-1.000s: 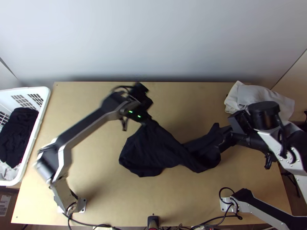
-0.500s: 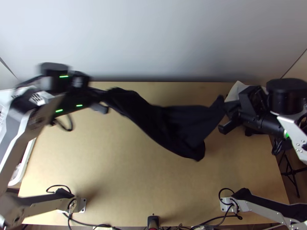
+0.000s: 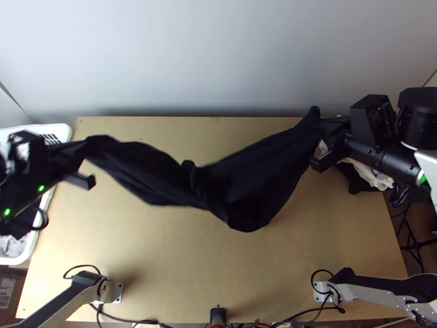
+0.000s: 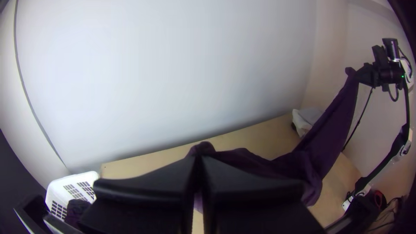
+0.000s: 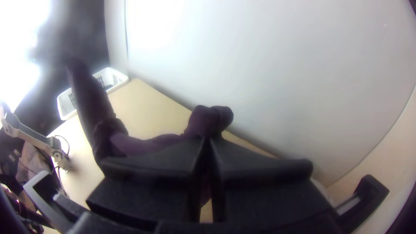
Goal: Fold the t-shirt
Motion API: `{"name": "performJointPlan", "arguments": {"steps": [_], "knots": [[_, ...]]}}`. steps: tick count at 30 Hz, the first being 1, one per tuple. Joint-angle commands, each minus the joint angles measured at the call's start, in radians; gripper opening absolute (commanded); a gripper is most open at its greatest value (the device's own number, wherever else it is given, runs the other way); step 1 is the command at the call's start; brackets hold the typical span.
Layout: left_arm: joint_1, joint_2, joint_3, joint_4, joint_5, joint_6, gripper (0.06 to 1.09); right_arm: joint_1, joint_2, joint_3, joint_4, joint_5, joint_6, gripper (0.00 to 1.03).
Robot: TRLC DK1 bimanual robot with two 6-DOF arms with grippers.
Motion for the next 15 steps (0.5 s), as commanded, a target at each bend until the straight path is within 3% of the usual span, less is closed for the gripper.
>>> {"name": "performJointPlan", "arguments": {"steps": [1, 10, 15], "knots": [[0.063, -0.116, -0.059, -0.024, 0.001, 0.012, 0.09, 0.017, 0.013, 0.041, -0.009, 0.004, 0.01, 0.03], [0.068, -0.148, -0.086, -0.073, 0.01, -0.004, 0.09, 0.059, 0.0, -0.175, -0.002, -0.02, 0.023, 0.03], [0.064, -0.171, -0.131, -0.09, 0.018, -0.008, 0.09, 0.044, -0.021, -0.375, 0.104, -0.063, -0.003, 0.03]]}}
